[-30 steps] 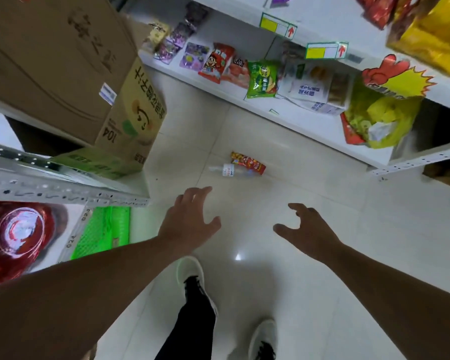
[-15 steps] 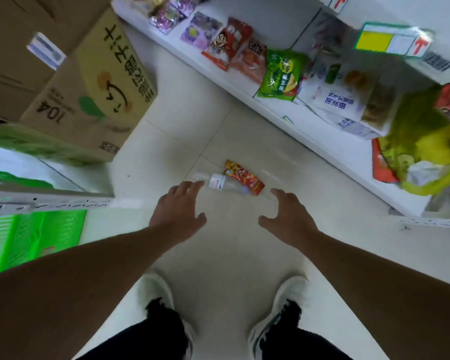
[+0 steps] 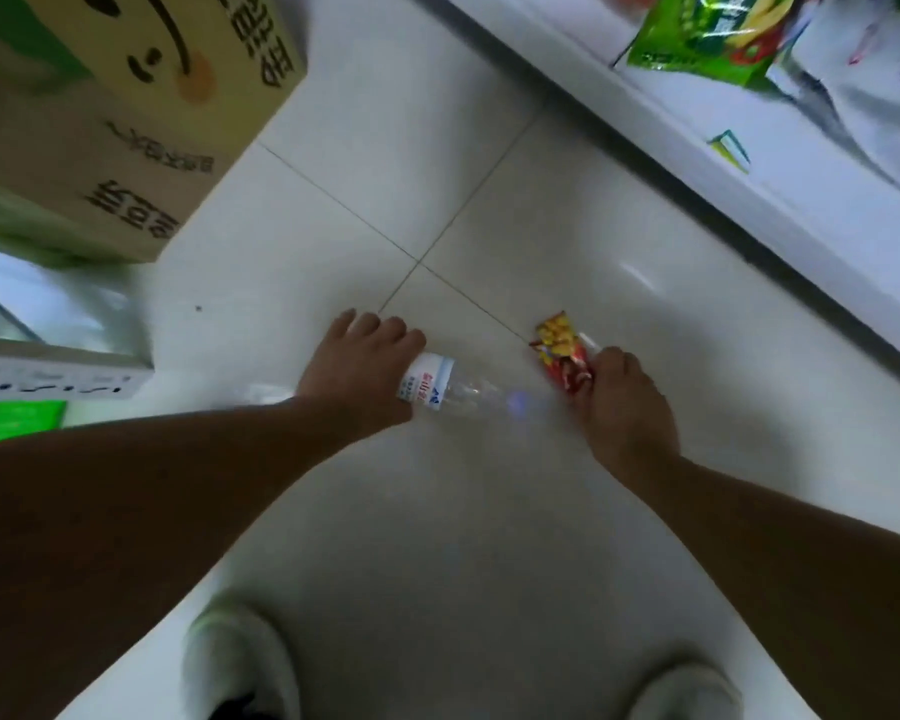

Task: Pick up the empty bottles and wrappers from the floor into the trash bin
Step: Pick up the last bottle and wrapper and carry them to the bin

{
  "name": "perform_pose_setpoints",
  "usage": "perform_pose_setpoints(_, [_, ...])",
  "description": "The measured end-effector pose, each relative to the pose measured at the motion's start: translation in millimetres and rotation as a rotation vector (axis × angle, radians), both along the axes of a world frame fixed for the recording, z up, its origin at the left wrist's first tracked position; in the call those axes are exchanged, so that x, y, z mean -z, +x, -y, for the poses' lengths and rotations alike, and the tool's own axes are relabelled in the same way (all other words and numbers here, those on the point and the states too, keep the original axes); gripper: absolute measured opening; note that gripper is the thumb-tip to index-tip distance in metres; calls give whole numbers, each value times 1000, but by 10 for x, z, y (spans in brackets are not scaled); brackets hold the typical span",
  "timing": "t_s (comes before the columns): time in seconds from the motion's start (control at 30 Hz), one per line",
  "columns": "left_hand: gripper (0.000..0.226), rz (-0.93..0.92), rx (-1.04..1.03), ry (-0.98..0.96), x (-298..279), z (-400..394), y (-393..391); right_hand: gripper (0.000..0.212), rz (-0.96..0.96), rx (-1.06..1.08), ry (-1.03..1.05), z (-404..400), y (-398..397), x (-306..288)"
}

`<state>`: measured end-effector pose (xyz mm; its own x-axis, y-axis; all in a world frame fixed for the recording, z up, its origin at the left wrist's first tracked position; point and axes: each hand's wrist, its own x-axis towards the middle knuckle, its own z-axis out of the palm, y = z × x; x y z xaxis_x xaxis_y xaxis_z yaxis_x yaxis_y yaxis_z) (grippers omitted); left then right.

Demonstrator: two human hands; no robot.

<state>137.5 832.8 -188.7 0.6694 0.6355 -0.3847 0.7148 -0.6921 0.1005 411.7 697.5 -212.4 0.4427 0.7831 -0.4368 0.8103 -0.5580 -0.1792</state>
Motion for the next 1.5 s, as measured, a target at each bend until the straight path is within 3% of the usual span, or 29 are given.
perform_pose_setpoints(0.1, [67, 19, -149, -28, -622, 115, -378, 25, -84, 169, 44, 177, -38, -518])
perform_pose_setpoints(0.23, [61, 8, -277, -70, -1662, 497, -769, 18, -150, -14, -2, 309, -245, -1502])
perform_pose_setpoints(0.37, [50, 34, -634, -158, -2627, 1004, -1013, 19, -185, -19, -36, 317, -486, -2465])
perform_pose_setpoints(0.53, [51, 49, -783, -151, -3373, 1499, -1302, 39, -172, -190, 50, 386, -749, -3384])
perform_pose_setpoints(0.63, [47, 100, -1012, -148, -3674, 1877, -1346, 51, -207, -265, 18, 536, -900, -3810])
perform_pose_setpoints(0.8, [44, 208, -1226, -133, -3933, 2574, -1455, 63, -231, -360, 24, 816, -1076, -4182])
perform_pose_setpoints(1.03, [43, 325, -1439, -45, -3852, 3267, -2234, 65, -190, -386, -17, 1283, -1847, -4219])
perform_pose_setpoints(1.3, [41, 319, -1720, -102, -4291, 4525, -3863, 65, -200, -653, -69, 1853, -3713, -4343])
perform_pose_setpoints(1.5, [43, 327, -2084, -29, -4675, 5811, -4926, 59, -338, -773, -91, 2408, -5319, -4520])
